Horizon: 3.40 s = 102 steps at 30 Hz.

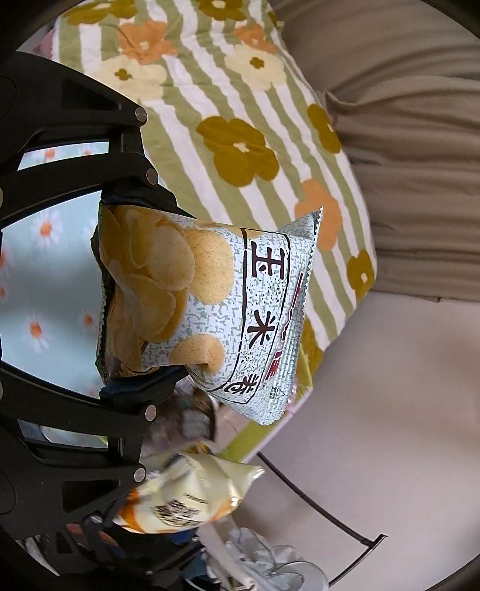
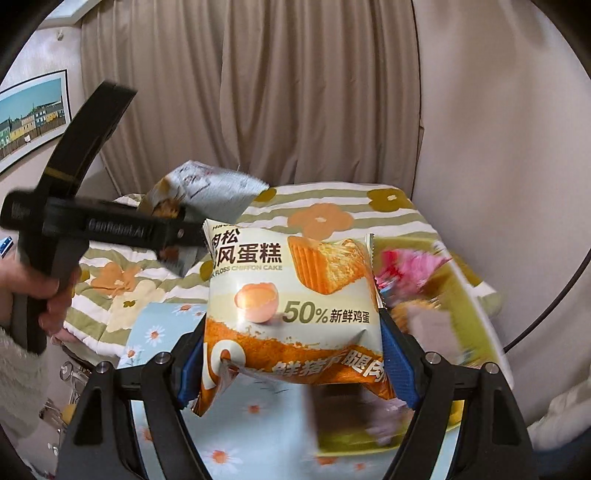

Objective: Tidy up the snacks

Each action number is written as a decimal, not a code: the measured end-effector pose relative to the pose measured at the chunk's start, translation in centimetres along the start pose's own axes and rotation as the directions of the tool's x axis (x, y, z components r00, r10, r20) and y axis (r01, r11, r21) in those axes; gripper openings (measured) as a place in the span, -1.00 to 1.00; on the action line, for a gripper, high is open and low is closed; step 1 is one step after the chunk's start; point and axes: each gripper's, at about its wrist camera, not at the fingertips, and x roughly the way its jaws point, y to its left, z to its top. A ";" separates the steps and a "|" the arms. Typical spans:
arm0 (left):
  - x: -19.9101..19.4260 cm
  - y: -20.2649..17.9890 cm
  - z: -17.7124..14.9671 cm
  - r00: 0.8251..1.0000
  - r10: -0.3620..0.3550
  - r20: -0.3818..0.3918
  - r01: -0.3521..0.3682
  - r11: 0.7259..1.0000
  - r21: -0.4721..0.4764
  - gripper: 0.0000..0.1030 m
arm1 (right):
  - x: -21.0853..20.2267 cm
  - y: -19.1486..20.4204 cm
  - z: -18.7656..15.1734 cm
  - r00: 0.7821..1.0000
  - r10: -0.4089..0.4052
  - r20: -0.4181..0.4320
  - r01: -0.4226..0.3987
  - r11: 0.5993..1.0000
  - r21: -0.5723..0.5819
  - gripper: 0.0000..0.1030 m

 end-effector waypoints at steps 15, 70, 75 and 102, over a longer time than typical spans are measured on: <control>10.0 -11.1 3.9 0.998 0.042 -0.050 -0.049 0.986 -0.160 0.26 | 2.8 -14.2 0.6 0.993 0.042 -0.109 -0.048 0.997 -0.054 0.49; -14.2 -14.9 -15.6 0.913 0.356 0.198 -0.256 0.879 -0.403 1.00 | -12.6 -8.0 -1.0 0.993 0.088 0.074 -0.087 0.996 -0.028 0.99; -18.1 -16.7 -19.0 0.861 0.436 0.261 -0.323 0.866 -0.382 1.00 | -16.5 -6.0 -3.3 0.990 0.064 0.123 -0.060 0.998 -0.037 0.99; -23.0 -17.8 -24.1 0.807 0.458 0.373 -0.330 0.873 -0.358 1.00 | -20.4 -2.2 -7.5 0.980 -0.022 0.196 0.028 0.999 -0.030 0.98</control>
